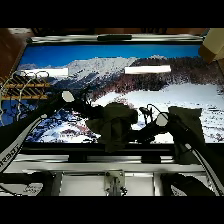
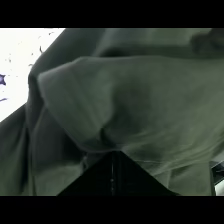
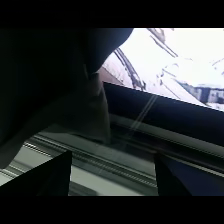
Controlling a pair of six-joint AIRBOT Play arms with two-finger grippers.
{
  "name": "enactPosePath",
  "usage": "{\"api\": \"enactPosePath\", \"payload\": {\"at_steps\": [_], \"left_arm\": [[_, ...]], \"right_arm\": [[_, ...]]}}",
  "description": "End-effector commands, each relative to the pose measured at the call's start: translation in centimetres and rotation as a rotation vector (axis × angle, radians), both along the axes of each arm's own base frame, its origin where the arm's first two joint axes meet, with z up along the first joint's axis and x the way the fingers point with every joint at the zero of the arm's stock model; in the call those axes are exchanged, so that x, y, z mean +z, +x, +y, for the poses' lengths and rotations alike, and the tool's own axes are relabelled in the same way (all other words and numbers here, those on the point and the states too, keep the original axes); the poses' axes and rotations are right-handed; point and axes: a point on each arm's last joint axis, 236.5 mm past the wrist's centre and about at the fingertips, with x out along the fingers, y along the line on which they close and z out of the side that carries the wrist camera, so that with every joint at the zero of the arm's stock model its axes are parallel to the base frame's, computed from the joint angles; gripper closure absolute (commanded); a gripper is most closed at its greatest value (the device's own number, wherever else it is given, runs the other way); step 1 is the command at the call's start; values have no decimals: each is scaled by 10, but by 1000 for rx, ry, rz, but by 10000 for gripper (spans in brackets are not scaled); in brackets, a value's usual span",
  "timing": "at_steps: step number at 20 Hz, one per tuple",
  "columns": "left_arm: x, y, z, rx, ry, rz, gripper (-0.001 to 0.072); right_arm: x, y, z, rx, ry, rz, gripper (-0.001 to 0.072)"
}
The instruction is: Fold the shirts.
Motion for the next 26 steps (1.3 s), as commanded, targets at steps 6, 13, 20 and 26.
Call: {"api": "enactPosePath", "payload": {"at_steps": [6,13,20,26], "left_arm": [[42,16,0,-49,-45,-132,679],[233,66,34,-52,-129,-656,681],[571,-51,138,169,-193,-1475,681],[608,-128,209,427,10,-1595,680]], "right_arm": [[-34,17,56,0,37,-111,434],[97,77,-12,224,-138,-566,632],[451,56,-112,-72,-180,-1533,632],[493,-19,-152,-194,-84,-1596,632]]}}
